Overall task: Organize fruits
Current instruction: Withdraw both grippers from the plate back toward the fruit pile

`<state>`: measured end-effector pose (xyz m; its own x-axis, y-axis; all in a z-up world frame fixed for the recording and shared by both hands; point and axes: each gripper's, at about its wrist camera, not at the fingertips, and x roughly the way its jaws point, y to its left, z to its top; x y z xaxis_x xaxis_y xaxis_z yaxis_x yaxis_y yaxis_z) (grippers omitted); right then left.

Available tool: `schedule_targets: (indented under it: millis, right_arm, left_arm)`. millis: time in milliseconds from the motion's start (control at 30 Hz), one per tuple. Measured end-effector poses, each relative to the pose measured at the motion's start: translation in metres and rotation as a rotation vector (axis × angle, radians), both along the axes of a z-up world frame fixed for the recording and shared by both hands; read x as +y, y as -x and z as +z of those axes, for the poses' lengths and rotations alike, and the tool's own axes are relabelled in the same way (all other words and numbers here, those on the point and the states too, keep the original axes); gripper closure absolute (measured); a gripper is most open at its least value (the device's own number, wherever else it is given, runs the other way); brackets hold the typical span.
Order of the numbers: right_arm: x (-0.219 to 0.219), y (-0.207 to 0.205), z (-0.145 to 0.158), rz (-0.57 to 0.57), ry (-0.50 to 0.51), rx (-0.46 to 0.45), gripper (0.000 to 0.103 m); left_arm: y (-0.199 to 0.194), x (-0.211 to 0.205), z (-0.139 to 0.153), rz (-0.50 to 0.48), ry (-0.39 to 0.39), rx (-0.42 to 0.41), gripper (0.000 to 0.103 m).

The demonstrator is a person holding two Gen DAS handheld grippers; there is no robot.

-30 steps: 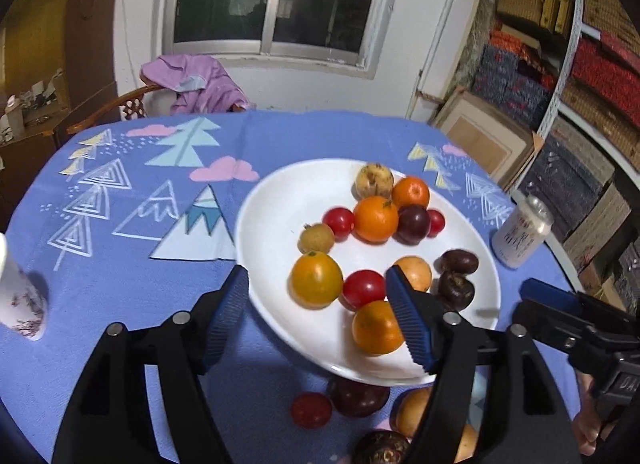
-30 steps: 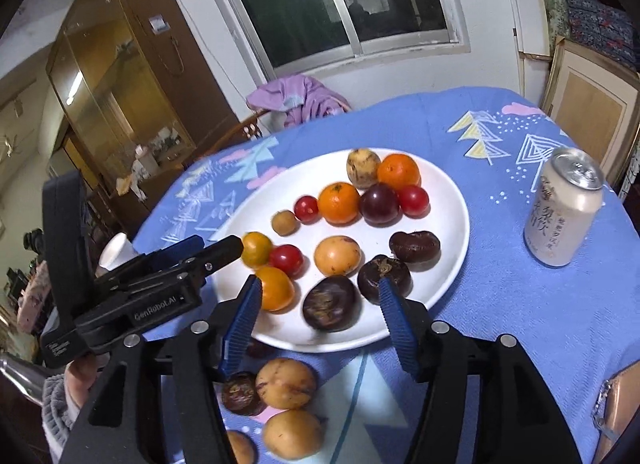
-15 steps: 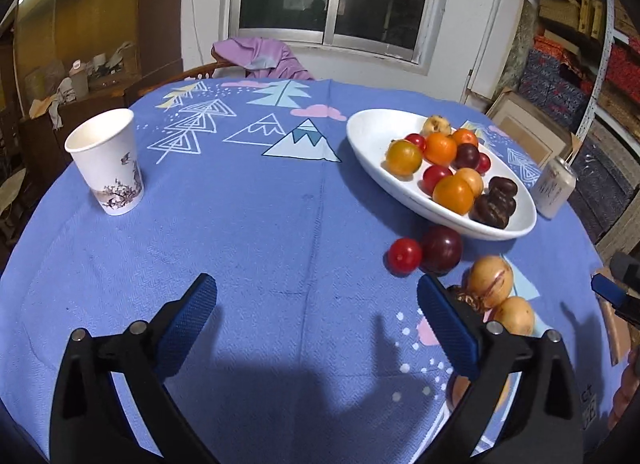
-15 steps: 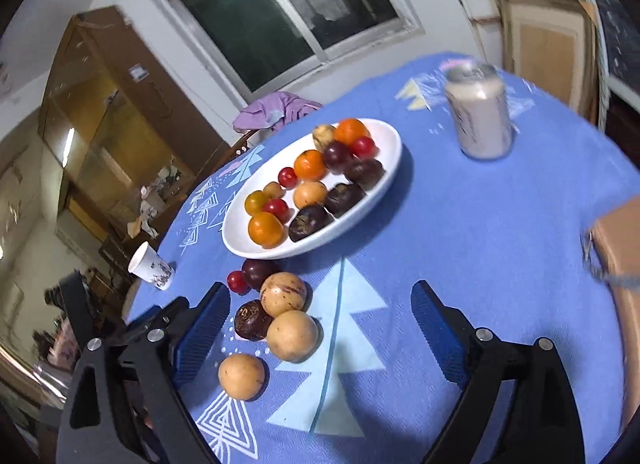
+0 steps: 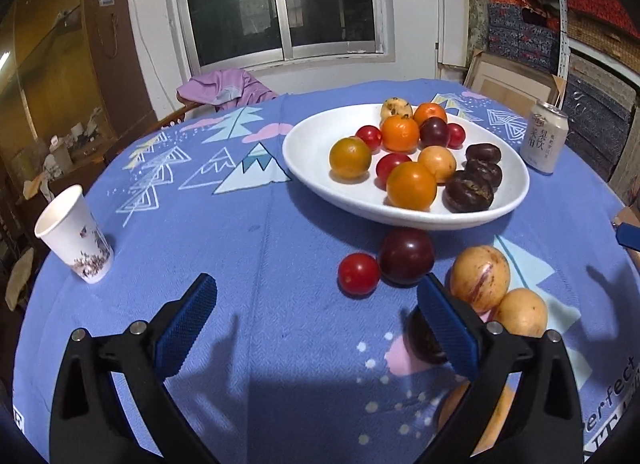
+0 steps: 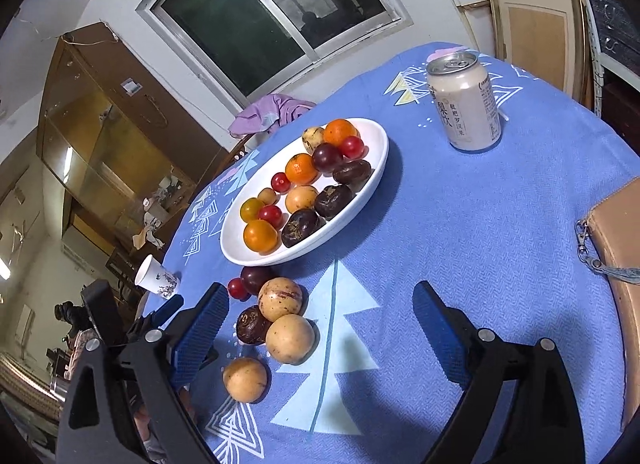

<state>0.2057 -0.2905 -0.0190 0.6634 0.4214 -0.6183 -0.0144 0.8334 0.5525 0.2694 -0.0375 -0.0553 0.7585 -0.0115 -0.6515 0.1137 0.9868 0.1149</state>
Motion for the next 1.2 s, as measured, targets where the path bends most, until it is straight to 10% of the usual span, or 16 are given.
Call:
schedule_targets:
  millis: [1200]
  right_arm:
    - [0.015,-0.003,-0.011,0.041,0.046,0.044,0.008]
  left_arm:
    - [-0.044,0.009,-0.019,-0.031,0.068,0.152,0.004]
